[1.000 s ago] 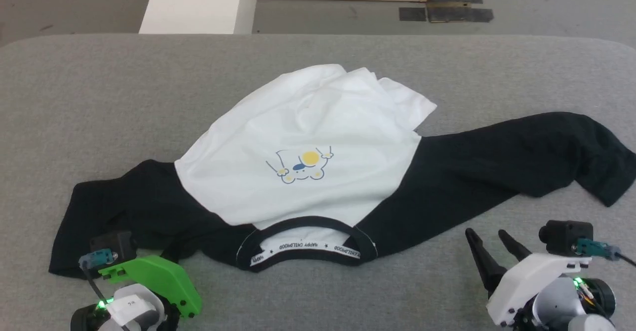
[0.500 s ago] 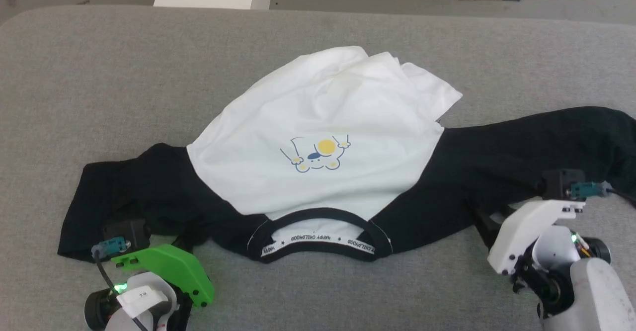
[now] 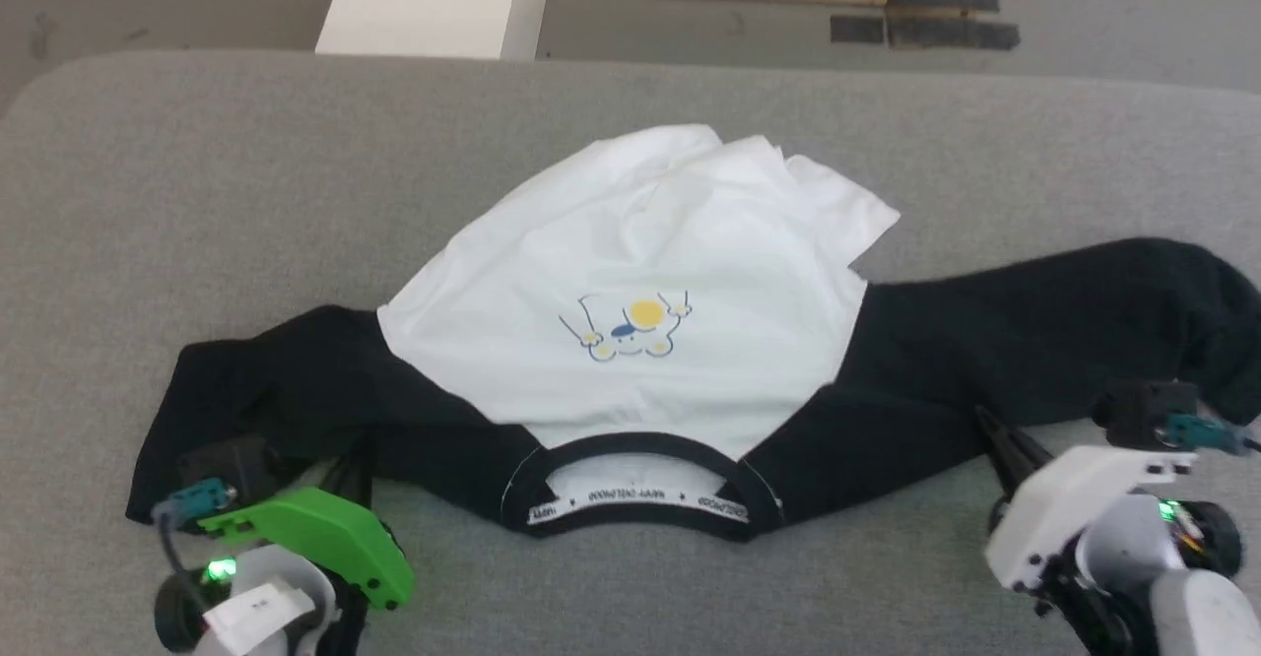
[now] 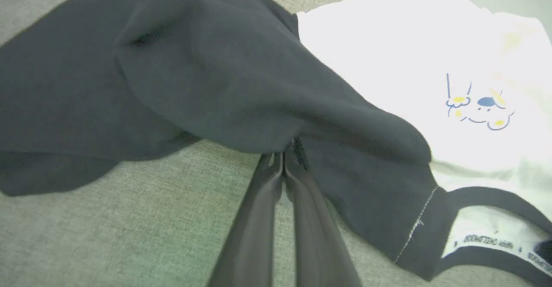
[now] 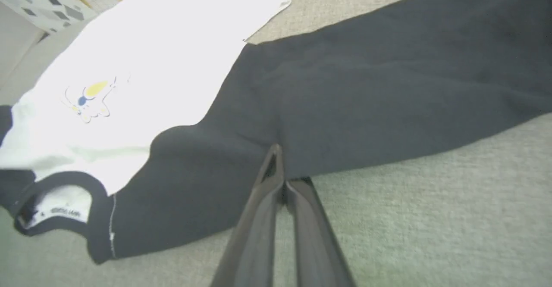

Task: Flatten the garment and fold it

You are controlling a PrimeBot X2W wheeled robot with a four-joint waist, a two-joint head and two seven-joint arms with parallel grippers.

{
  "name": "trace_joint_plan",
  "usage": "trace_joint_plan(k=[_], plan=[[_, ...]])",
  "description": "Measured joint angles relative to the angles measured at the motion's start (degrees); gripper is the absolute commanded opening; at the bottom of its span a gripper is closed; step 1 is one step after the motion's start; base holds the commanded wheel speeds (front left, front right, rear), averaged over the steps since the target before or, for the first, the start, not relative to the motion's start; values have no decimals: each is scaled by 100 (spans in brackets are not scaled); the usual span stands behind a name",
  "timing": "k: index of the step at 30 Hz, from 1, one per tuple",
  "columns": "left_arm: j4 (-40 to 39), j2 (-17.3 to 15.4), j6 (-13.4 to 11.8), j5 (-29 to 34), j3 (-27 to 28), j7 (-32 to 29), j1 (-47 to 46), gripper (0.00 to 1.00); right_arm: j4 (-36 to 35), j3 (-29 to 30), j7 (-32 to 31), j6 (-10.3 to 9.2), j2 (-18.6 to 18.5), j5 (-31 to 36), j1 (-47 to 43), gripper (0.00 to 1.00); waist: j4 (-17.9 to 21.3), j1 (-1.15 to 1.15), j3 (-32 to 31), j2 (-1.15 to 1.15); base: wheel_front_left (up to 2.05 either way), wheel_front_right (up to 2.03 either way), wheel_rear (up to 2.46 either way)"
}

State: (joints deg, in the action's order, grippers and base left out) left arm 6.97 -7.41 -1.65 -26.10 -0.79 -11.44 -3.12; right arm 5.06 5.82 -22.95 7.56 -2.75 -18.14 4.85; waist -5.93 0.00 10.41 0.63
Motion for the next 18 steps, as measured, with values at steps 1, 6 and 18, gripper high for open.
trace_joint_plan(k=[1,6,18], plan=[[-134,-64,25,1,-10,-2,24,0,-221,46,1,0,2,68,-107,0,18,0,-60,0,0,0,0],[-985,-348,189,-31,-3,-202,73,0,-1350,196,-287,0,-2,272,-511,0,111,0,-340,0,0,0,0],[-2401,-593,511,-1163,-9,-1502,-941,0,-3311,167,-1469,0,-58,1038,26,0,400,0,-631,0,0,0,0]])
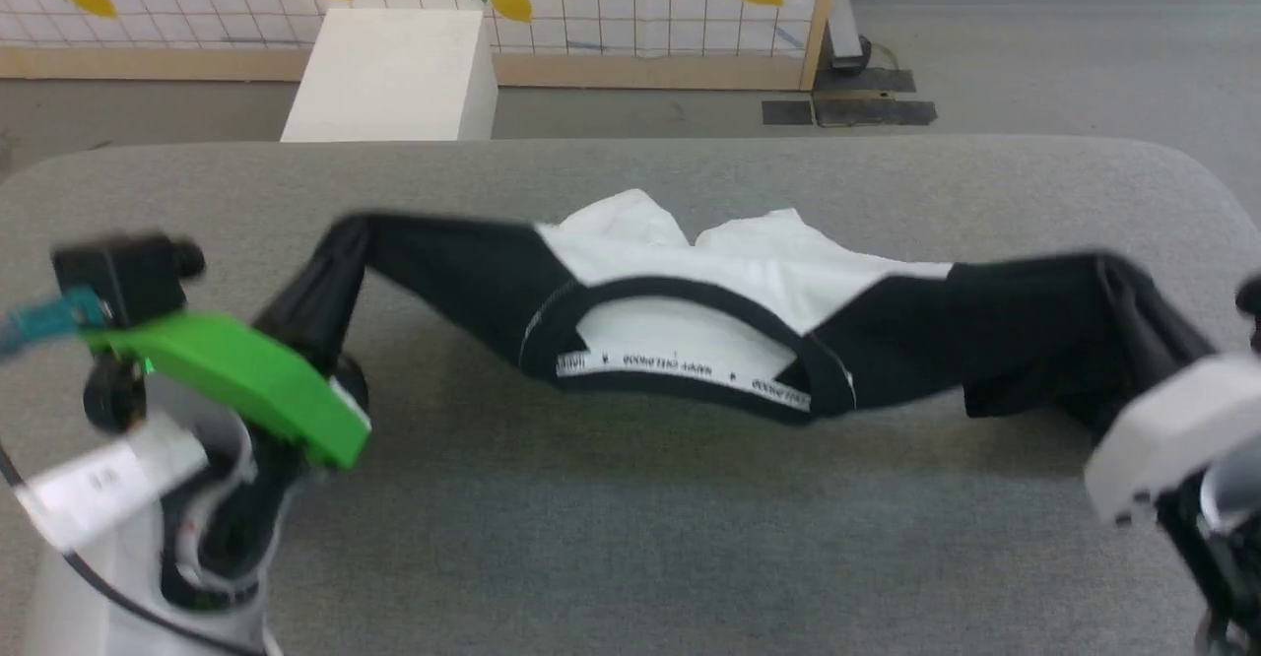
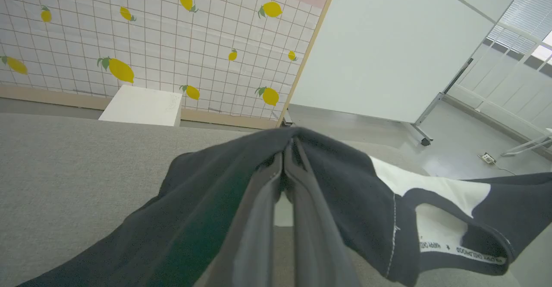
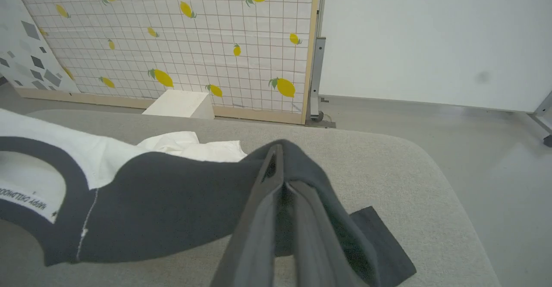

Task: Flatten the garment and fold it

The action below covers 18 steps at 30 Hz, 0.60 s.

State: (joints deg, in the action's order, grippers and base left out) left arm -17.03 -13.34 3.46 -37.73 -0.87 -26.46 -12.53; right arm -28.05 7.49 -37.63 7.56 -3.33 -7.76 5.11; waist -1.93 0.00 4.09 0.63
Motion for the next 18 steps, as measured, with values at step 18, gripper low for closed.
trace_joint_plan(k=[18], plan=[[1535,-368,-679,-112,548,-245,-4566,0,2543,-1005,-380,1,-1319,105,5754,0,222,-1,1637,0,0,0,0]])
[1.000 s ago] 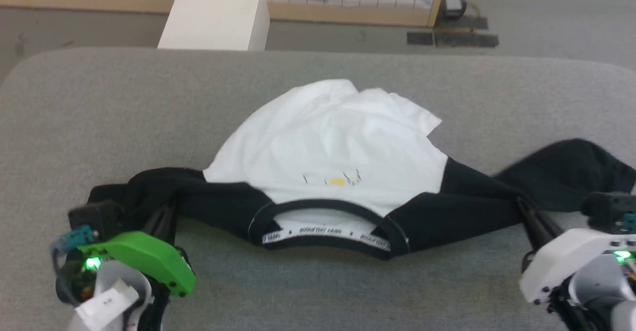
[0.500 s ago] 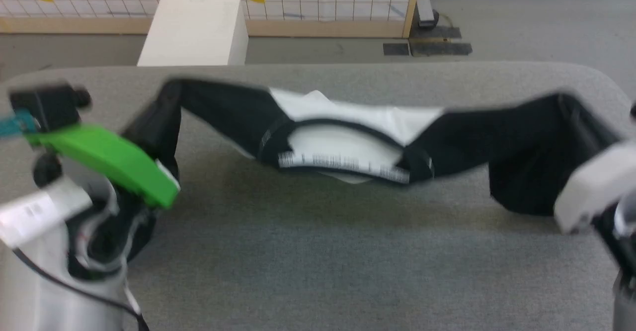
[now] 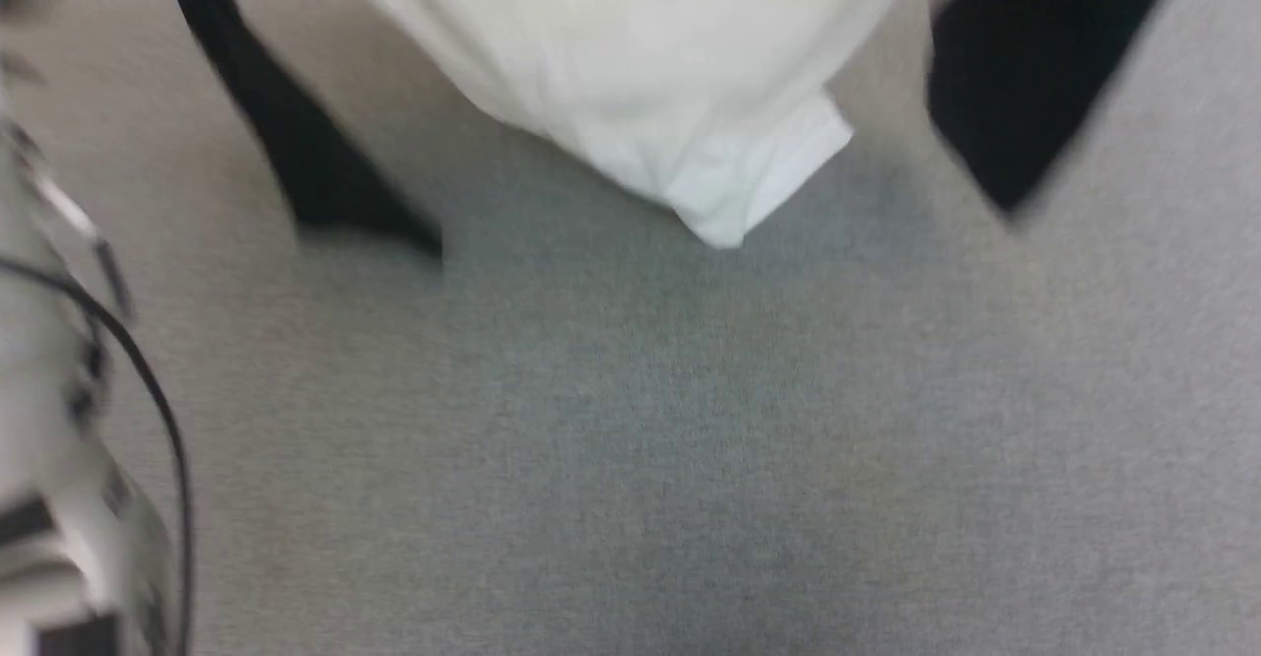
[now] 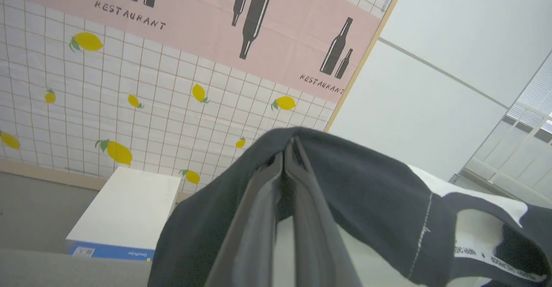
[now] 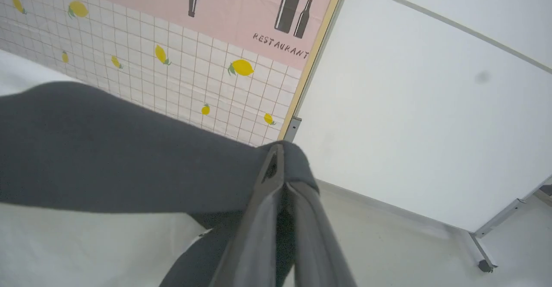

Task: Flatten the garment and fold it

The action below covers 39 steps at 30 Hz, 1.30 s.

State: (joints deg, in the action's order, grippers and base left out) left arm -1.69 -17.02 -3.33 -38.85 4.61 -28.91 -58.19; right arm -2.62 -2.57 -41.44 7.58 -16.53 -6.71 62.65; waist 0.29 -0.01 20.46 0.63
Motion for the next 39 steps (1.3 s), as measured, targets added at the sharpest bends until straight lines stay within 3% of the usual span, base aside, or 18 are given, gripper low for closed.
trace_joint_plan(k=[9,13,17,24,29,35,39], plan=[[933,-157,-132,370,280,1202,-2148,0,1236,-36,1177,4,171,829,2370,0,143,-1,1177,0,0,0,0],[1356,-286,10,476,341,1747,-2848,0,1611,100,1779,5,352,1202,3192,0,210,-1,1644,0,0,0,0],[1838,-366,232,498,342,2046,-2994,0,2108,140,2012,5,499,1220,3306,0,257,-1,1975,0,0,0,0],[2908,-392,474,503,247,2064,-2077,0,2741,71,1909,7,670,794,2211,0,255,0,2101,0,0,0,0],[3374,-386,659,488,135,1797,-967,0,2836,-32,1362,5,736,291,1117,0,234,0,1822,0,0,0,0],[3045,-396,814,345,-10,1138,464,0,2260,-201,504,4,626,-259,-216,0,166,1,1262,0,0,0,0],[2299,-403,833,209,-69,645,1748,0,1467,-289,-113,4,492,-588,-1363,0,119,1,794,0,0,0,0]])
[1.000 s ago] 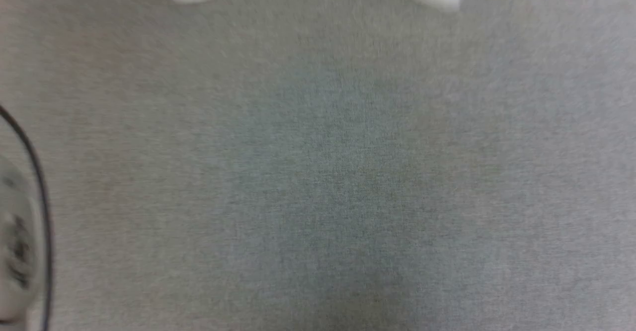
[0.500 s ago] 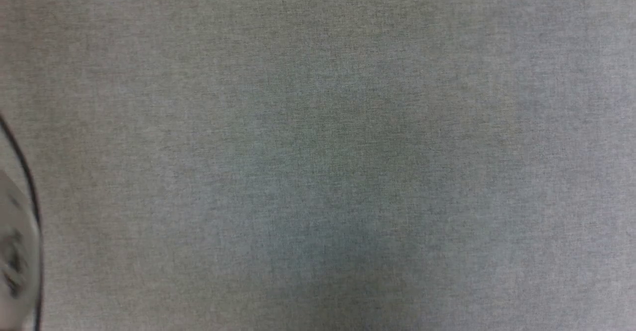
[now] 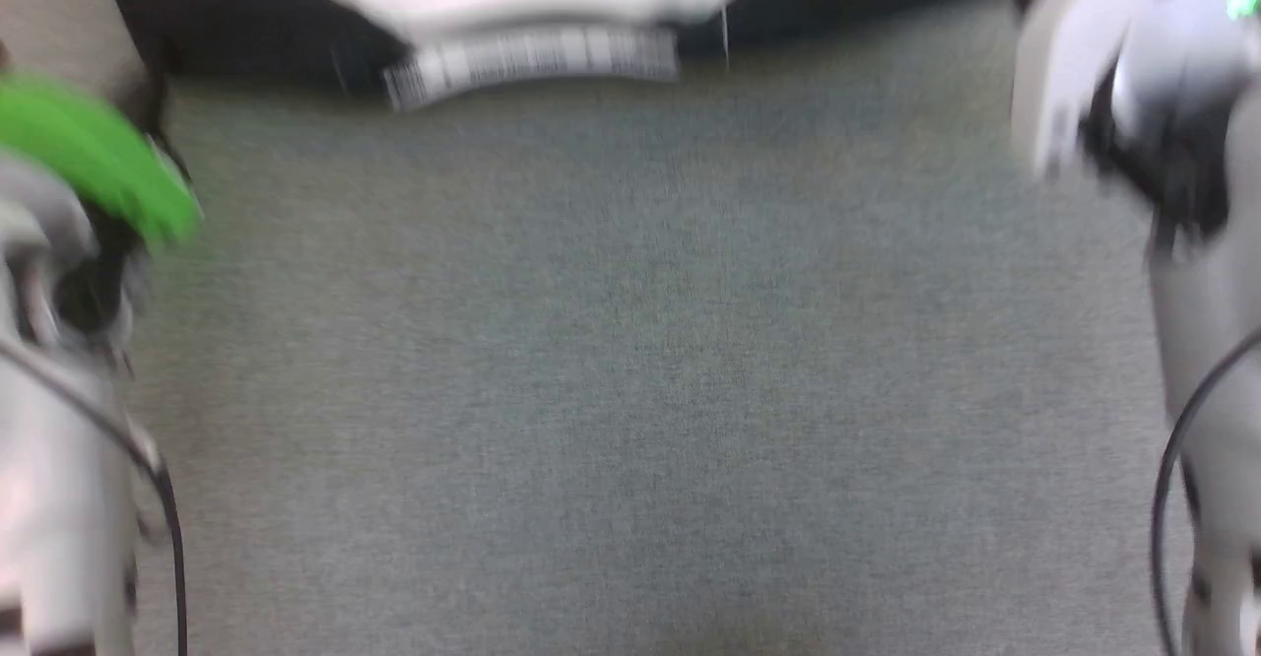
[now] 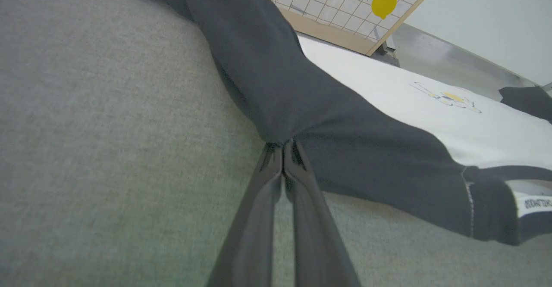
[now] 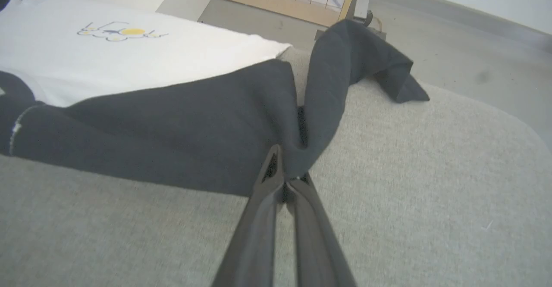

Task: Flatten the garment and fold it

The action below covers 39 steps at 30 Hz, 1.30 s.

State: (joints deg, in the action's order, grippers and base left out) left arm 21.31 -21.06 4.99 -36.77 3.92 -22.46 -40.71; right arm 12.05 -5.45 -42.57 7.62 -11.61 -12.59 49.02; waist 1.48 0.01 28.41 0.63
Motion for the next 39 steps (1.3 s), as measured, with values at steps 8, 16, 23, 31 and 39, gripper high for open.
trace_joint_plan(k=[8,16,23,31,39], plan=[[-1805,218,-421,-172,-37,-736,2396,0,-1586,357,-799,-2,-62,-203,-2213,0,-108,0,-881,0,0,0,0],[-2974,511,-825,-389,69,-975,4244,0,-2619,898,-1076,-2,408,-86,-4054,0,-245,0,-1604,0,0,0,0],[-3256,775,-911,-425,8,-918,5154,0,-3109,1173,-1100,-2,747,164,-5239,0,-330,1,-1910,0,0,0,0],[-2654,977,-899,-275,-264,-552,5303,0,-2550,1351,-220,-3,876,156,-5870,0,-371,0,-2009,0,0,0,0],[-2096,1112,-699,-130,-313,13,5274,100,-1738,1265,988,-4,878,-149,-5937,100,-332,0,-2073,0,0,0,0]])
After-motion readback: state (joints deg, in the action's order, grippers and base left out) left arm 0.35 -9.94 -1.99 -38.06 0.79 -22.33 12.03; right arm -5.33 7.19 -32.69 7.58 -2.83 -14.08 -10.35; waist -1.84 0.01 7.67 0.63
